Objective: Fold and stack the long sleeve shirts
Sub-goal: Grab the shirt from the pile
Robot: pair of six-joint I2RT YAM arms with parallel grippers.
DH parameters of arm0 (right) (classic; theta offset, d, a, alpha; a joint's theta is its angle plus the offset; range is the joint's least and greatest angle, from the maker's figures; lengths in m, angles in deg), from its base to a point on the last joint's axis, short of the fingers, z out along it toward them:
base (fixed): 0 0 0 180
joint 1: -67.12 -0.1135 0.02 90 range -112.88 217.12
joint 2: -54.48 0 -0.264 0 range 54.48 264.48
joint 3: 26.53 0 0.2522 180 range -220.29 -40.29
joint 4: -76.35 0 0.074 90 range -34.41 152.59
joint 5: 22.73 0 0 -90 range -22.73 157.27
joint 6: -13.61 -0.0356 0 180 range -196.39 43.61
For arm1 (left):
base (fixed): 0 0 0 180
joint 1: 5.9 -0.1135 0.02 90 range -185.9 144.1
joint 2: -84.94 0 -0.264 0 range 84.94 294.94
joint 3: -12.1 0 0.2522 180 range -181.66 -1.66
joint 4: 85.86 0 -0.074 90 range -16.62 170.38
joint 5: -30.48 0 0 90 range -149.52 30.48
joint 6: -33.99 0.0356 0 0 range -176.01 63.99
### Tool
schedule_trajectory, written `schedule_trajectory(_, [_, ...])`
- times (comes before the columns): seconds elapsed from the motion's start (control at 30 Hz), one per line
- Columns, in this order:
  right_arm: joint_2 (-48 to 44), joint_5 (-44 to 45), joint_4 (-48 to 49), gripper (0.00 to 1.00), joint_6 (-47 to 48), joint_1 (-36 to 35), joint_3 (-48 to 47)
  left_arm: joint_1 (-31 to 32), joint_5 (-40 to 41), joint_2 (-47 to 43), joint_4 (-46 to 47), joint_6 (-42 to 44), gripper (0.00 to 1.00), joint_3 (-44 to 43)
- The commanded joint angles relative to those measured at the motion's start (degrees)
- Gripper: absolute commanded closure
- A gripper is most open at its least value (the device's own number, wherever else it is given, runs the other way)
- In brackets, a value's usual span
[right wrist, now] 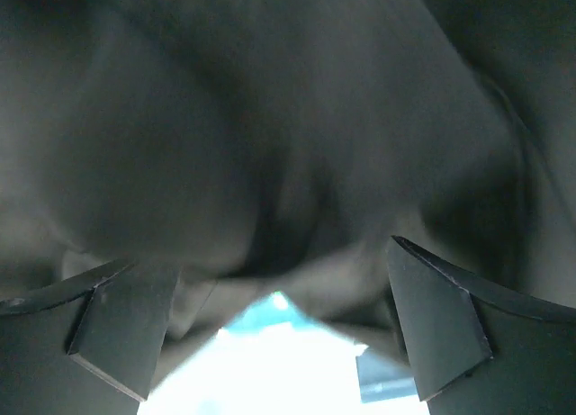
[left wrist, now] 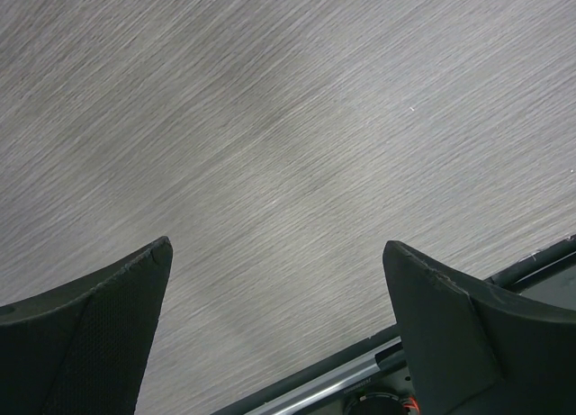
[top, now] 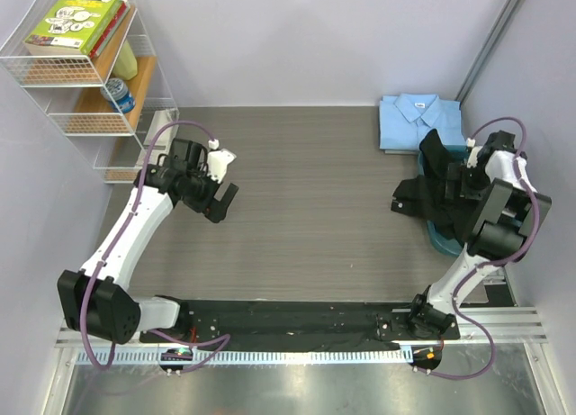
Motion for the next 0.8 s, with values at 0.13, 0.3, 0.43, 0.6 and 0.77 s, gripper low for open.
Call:
schedule_trajectory(0.13, [12.3, -0.6, 7.0, 0.0, 1.2, 0.2, 1.0, 0.2, -1.3, 1.5, 1.3, 1.1, 0.0, 1.2])
schedule_trajectory(0.3, [8.6, -7.9, 3.1, 0.74, 2.0, 0.2, 1.8, 0.1, -2.0, 1.2, 1.6, 0.3, 0.0, 1.1])
schedule_trajectory(0.43, [-4.1, -17.7, -2.6, 0.99, -0.2, 0.2, -3.5, 0.0, -2.2, 0.1, 1.6, -0.6, 0.0, 0.3])
schedule_trajectory(0.6, [-15.8, -32.9, -10.0, 0.99, -6.2, -2.6, -22.8, -1.6, -3.0, -1.1, 2.2, -3.2, 0.0, -1.8])
schedule_trajectory(0.77, [-18.0, -40.0, -8.0, 0.99, -14.8, -18.2, -37.1, -7.1, -7.1, -1.4, 2.2, -6.6, 0.0, -5.0])
